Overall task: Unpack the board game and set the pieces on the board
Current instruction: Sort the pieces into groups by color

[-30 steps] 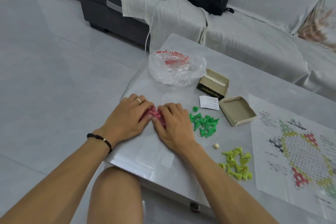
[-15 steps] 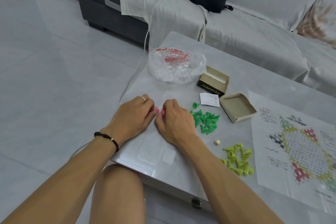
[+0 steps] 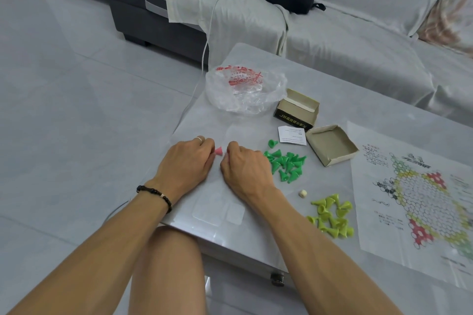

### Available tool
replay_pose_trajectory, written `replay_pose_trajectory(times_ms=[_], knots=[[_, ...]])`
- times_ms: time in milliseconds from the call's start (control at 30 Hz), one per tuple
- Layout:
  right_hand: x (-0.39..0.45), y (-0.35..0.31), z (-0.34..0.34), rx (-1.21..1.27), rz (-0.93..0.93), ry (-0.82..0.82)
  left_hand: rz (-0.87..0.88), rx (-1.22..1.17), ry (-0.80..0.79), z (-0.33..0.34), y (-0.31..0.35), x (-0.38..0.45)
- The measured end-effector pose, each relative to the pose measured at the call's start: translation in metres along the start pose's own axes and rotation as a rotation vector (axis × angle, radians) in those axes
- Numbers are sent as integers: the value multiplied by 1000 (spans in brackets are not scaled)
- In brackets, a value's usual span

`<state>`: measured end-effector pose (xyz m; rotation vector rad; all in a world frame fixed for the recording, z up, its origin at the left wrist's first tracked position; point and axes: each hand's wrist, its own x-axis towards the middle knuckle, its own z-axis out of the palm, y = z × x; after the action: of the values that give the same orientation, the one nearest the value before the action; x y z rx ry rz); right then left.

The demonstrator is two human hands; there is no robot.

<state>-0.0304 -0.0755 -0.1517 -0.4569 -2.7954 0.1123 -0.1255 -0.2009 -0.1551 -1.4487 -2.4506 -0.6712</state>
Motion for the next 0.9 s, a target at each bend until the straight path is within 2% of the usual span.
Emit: replay_pose_trajectory(times_ms=[167,333,433,533,700,767,833,900], knots=[[2,2,-5,86,27,-17,-79,-92,64,-2,0,-4],[10,4,-18,448,291,6,-250,-245,155,-9,6,4],[16,6,-30,656,454,-5,-202,-219,15,-9,9,12],[18,8,-38,697,489,-19,-114,-107,-157,-7,13,19],[15,12,-41,734,494,-35,-135,-118,-143,-1,12,24],[15,15,-41,785,525,-38,-293,-288,-76,-5,15,24],[17,18,-43,855,563,-28,-496,-570,6,-13,20,27],[18,22,-50,916,599,-13,-603,-786,45,-22,29,33]])
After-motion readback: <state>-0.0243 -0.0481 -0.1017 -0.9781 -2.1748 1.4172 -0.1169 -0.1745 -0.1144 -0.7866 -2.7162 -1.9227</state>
